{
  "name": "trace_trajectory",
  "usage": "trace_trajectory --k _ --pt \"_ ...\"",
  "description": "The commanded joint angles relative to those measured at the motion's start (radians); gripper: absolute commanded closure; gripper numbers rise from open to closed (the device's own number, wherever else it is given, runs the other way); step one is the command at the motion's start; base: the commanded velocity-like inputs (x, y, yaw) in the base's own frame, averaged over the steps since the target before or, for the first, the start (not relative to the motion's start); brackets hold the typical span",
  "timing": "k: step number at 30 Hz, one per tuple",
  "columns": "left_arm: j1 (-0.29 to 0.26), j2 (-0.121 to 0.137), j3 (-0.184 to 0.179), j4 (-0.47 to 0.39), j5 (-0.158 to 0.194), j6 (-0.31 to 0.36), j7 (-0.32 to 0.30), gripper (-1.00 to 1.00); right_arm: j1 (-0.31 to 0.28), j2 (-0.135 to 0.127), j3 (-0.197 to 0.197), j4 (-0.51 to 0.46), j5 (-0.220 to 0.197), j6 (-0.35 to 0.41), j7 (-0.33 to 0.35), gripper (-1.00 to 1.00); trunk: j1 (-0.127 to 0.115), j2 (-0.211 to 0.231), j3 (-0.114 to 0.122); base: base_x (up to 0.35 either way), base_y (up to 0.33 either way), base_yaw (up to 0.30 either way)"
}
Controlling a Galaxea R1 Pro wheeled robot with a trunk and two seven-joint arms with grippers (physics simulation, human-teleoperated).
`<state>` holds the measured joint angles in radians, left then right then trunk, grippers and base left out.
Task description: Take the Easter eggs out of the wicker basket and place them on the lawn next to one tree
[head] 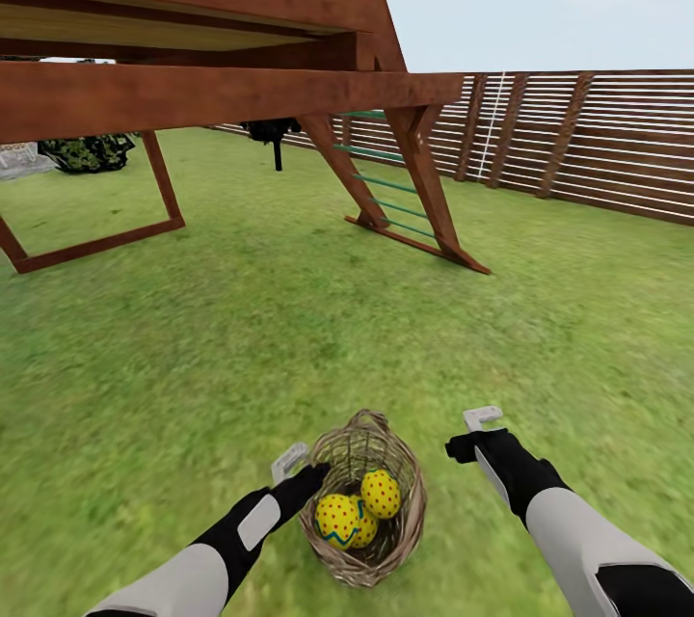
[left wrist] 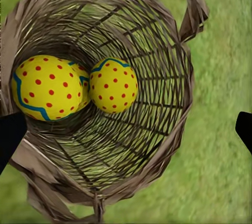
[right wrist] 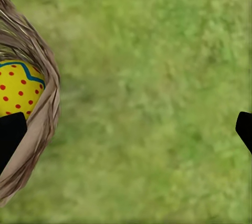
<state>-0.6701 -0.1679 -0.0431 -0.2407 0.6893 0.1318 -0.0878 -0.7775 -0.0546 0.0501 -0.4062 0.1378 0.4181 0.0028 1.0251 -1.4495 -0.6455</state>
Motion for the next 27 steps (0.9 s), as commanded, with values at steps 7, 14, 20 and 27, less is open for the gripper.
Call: trace_trajectory --k 7,14,20,27 --pt "0.006 -0.001 -0.003 0.003 0.035 0.003 0.007 -1.0 0.0 0.0 0.005 -0.001 0.008 0.007 0.0 -1.0 0.0 0.0 -0.001 0.0 -0.001 0.0" --pt "0.013 -0.001 -0.004 0.059 0.201 -0.049 0.021 -1.0 0.0 0.001 0.005 0.0 0.006 0.007 0.0 -1.0 0.0 0.0 -0.001 0.0 0.0 0.0" --pt "0.015 -0.003 -0.004 0.08 0.215 -0.073 0.127 -1.0 0.0 0.002 0.005 0.001 0.006 0.005 0.0 -1.0 0.0 0.0 -0.001 0.0 0.0 0.0" --pt "0.015 -0.007 -0.004 0.083 0.217 -0.154 0.205 -1.0 0.0 0.002 0.005 0.001 0.006 0.006 0.0 -1.0 0.0 0.0 -0.001 0.0 0.0 0.0"
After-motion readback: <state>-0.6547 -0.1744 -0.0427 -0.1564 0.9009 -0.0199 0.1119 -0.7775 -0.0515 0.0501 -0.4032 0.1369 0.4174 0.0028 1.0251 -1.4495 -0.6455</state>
